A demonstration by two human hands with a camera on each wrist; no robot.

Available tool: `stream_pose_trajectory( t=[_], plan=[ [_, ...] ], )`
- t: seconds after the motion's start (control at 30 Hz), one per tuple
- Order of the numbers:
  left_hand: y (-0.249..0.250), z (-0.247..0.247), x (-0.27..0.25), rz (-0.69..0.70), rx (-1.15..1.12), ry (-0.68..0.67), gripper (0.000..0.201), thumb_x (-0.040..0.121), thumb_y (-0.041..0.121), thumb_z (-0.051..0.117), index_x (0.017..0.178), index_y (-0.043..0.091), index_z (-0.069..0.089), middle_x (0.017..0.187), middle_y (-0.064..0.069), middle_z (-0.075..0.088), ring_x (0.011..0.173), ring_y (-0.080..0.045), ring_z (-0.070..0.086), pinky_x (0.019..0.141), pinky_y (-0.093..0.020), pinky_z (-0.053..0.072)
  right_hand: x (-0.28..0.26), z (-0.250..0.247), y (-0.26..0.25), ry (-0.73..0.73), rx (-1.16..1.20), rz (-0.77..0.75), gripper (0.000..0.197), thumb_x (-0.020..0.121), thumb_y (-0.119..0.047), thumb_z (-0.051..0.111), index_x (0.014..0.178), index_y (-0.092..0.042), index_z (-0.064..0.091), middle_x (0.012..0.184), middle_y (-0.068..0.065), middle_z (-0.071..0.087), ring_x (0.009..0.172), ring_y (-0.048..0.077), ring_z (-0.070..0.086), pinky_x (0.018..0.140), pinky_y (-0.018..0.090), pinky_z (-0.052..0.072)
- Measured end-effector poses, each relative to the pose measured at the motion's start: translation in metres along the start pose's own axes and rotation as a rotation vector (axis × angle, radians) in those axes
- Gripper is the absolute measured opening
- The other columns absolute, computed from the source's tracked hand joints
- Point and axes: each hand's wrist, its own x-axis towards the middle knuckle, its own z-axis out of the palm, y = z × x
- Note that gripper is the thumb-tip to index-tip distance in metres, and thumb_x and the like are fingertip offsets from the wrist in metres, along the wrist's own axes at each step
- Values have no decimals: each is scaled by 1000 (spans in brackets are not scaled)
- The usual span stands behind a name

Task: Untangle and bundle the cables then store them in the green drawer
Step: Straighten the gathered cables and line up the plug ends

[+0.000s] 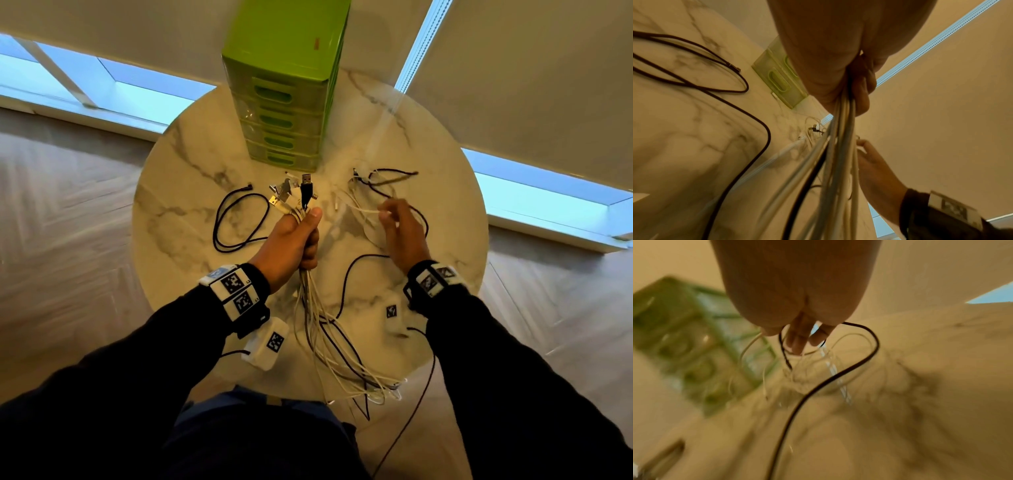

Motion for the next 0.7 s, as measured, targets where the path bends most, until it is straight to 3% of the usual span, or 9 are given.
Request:
stream_pose_trajectory(
  t=[0.07,0.13,0.2,0.27,0.33,0.43,0.53,0.6,0.7],
  plan=[
    [0,3,1,-5,-8,-2,38,109,34,40,74,25,28,70,-1,15,59,-15,11,49,-26,19,12,-8,-5,-23,146,-36,14,105,-20,46,116,-17,38,113,-1,72,96,14,69,82,28,53],
    [-1,6,1,-13,-9,-1,38,109,34,41,74,24,29,70,-1,16,60,-16,11,49,-26,20,18,-7,-3,-67,121,0,19,100,-7,46,109,-16,31,108,2,75,94,17,72,80,32,56],
    [-1,8,1,-16,-3,-4,39,109,35,41,73,23,30,69,-1,17,60,-17,11,48,-26,20,19,-2,3,-97,-75,93,19,94,-2,45,98,-19,36,95,7,72,86,27,68,75,40,54],
    [-1,8,1,-18,-5,-6,39,109,34,41,73,23,30,66,2,20,59,-16,12,48,-25,21,17,3,14,-133,-243,207,18,89,-1,43,87,-19,42,87,8,65,83,35,62,70,40,47],
    [-1,7,1,-19,-19,-8,40,109,34,41,73,22,29,63,5,22,56,-13,14,47,-25,21,13,8,22,-181,-299,255,20,83,-2,47,84,-22,44,86,7,60,86,36,59,73,43,46],
    [-4,3,2,-25,-31,-2,41,109,34,41,72,22,28,61,8,22,54,-12,14,47,-24,23,10,14,31,-254,-596,108,20,87,-8,55,104,-18,50,100,10,63,99,35,56,90,44,36],
    [-6,3,2,-35,-40,8,41,109,34,41,72,22,28,62,7,22,55,-12,14,47,-24,22,10,20,29,-314,-834,-12,33,90,-2,44,123,-8,48,107,15,64,103,37,56,90,45,33],
    [-7,4,2,-39,-38,6,40,109,33,40,72,22,28,62,7,22,55,-12,14,47,-24,22,8,21,27,-364,-829,-47,34,91,-3,42,124,-8,47,112,16,62,105,38,54,91,46,31],
    [-9,5,4,-41,-36,5,40,109,33,41,72,23,29,64,5,21,57,-13,13,47,-24,21,6,11,16,-338,-518,-19,26,98,-12,45,123,-15,49,108,11,61,101,36,54,92,46,33]
  ],
)
